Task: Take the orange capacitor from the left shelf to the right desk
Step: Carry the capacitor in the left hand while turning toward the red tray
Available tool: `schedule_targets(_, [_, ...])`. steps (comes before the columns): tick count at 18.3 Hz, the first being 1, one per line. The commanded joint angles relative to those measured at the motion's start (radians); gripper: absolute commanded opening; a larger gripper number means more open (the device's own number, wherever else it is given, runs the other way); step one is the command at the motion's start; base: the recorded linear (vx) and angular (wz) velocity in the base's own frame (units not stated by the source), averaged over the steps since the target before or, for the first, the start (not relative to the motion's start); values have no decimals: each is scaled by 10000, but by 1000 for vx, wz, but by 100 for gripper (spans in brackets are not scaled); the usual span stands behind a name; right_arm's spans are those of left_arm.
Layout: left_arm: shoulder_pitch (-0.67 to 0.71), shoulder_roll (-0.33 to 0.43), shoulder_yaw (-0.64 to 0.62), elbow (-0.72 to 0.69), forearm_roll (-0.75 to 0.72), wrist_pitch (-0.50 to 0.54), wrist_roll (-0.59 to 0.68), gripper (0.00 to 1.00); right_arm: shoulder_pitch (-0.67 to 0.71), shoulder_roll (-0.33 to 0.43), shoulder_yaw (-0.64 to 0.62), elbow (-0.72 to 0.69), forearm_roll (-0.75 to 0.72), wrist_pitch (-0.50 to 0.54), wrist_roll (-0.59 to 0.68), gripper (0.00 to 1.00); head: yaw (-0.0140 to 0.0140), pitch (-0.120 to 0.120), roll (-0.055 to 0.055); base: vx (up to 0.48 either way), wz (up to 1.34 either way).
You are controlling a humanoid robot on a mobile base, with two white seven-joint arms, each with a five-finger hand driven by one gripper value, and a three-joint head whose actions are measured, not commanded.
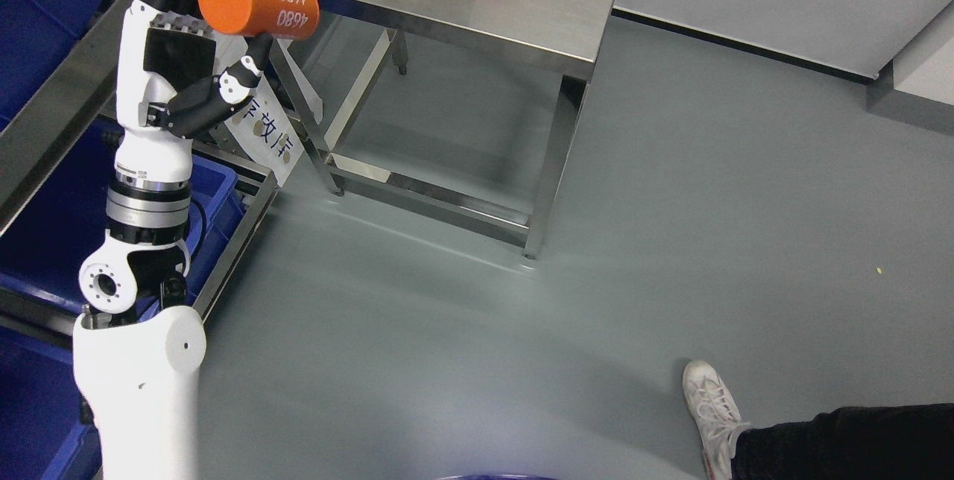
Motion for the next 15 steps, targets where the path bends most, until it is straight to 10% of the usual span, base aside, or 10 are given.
schedule_targets(1, [-82, 10, -678, 8, 0, -8, -4, 8, 201, -174, -123, -175, 46, -7, -2, 100, 0, 0, 0, 288, 85])
schedule_targets(15, [-571, 25, -1231, 39, 0, 680, -4, 8, 201, -174, -123, -175, 46, -7, -2, 100, 0, 0, 0, 251, -22])
